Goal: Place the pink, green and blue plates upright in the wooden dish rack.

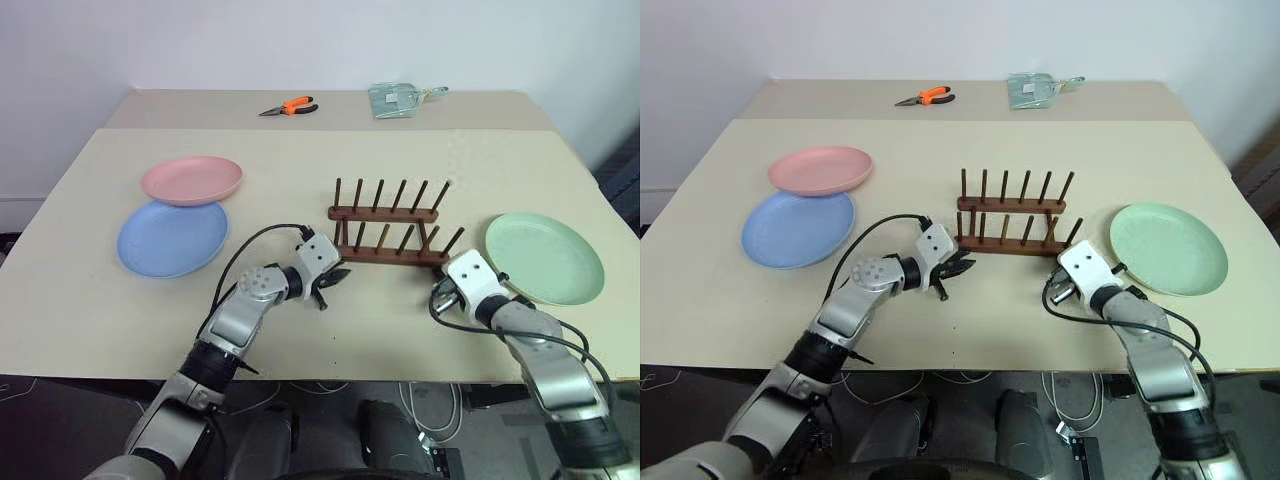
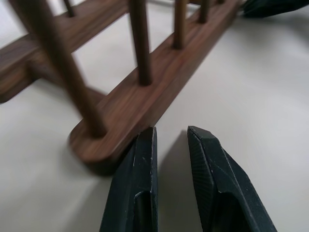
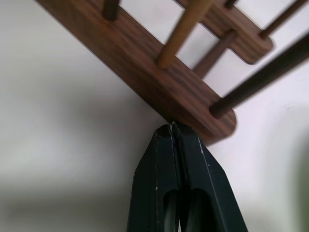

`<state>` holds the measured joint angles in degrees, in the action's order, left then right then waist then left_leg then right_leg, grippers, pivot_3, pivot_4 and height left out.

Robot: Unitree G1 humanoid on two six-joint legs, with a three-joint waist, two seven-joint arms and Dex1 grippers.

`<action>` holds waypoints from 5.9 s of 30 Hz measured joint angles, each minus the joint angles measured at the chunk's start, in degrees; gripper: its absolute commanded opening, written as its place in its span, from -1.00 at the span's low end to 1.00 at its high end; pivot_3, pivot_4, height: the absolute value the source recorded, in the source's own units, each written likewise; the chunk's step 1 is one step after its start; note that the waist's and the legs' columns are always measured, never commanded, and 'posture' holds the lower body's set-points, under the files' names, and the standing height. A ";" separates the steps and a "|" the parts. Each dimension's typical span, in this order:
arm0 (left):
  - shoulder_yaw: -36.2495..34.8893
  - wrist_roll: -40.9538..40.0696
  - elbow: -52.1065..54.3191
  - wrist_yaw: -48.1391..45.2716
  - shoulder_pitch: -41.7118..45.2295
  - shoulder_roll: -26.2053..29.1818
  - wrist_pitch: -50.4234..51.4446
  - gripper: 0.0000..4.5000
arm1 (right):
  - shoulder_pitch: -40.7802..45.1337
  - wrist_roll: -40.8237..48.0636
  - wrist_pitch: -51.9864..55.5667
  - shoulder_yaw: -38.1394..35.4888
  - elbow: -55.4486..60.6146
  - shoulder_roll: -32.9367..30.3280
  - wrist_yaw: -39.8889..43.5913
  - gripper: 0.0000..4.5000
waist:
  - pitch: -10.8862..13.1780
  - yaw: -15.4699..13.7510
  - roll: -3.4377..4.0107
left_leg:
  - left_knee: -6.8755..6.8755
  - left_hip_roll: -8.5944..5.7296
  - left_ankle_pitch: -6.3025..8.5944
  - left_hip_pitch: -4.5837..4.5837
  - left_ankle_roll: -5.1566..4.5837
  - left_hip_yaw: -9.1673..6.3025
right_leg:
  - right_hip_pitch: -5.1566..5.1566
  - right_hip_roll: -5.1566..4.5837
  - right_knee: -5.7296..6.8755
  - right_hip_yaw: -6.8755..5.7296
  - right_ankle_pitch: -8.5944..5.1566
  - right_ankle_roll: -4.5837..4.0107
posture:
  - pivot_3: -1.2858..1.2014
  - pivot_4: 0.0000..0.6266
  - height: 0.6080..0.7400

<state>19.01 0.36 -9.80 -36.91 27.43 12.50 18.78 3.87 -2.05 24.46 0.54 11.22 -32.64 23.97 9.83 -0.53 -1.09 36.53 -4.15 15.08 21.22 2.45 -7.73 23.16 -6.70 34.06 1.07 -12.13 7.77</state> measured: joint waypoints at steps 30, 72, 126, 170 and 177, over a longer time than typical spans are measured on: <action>-57.77 -25.37 11.06 50.66 13.23 -3.02 23.76 0.99 | 4.86 6.72 -2.47 6.04 3.39 0.05 12.53 0.94 | 0.17 -0.05 -0.23 | -0.27 -0.07 -0.07 0.11 0.13 -0.14 | 0.24 0.00 -0.02 -0.06 0.16 0.17 | 0.03 -0.52 1.00; -33.97 -45.94 18.46 37.34 17.91 -10.88 38.50 -0.45 | 32.59 -28.42 -23.17 23.19 -3.86 -4.44 1.24 -0.74 | 0.55 1.06 -0.71 | -0.34 -0.07 -0.19 0.19 0.33 -0.02 | 0.39 0.01 -0.04 0.04 0.25 0.03 | 0.03 -0.52 1.00; -6.03 -27.89 28.05 -12.04 -0.75 12.23 11.09 0.89 | 14.28 46.93 14.65 -37.00 2.11 -5.59 -7.39 0.99 | 0.69 0.06 -0.13 | -0.38 -0.01 -0.04 0.19 0.04 0.01 | 0.25 0.06 -0.26 0.09 0.12 -0.24 | 0.03 -0.52 1.00; -9.89 -19.61 16.63 -12.53 -3.03 14.48 1.84 0.89 | 35.01 82.06 13.65 -24.87 18.92 7.62 -24.21 -0.99 | 0.73 0.07 0.31 | -0.41 0.06 -0.03 0.19 0.01 -0.11 | 0.23 0.05 -0.39 0.04 0.15 -0.30 | 0.03 -0.52 1.00; -11.97 -19.66 17.12 -12.21 -4.78 15.06 1.84 0.89 | 27.63 77.44 13.98 -12.63 18.69 14.46 -33.18 -0.99 | 0.73 -0.06 0.32 | -0.39 -0.02 -0.03 0.25 0.01 -0.08 | 0.30 0.03 -0.35 0.06 0.26 -0.11 | 0.03 -0.52 1.00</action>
<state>7.04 -19.30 7.31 -49.12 22.65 27.56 20.62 31.50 75.39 38.44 -12.09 29.91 -18.18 -9.21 10.56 -0.60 -0.77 36.14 -4.17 15.05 21.47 2.46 -7.80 23.46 -6.67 33.70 1.13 -11.88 7.66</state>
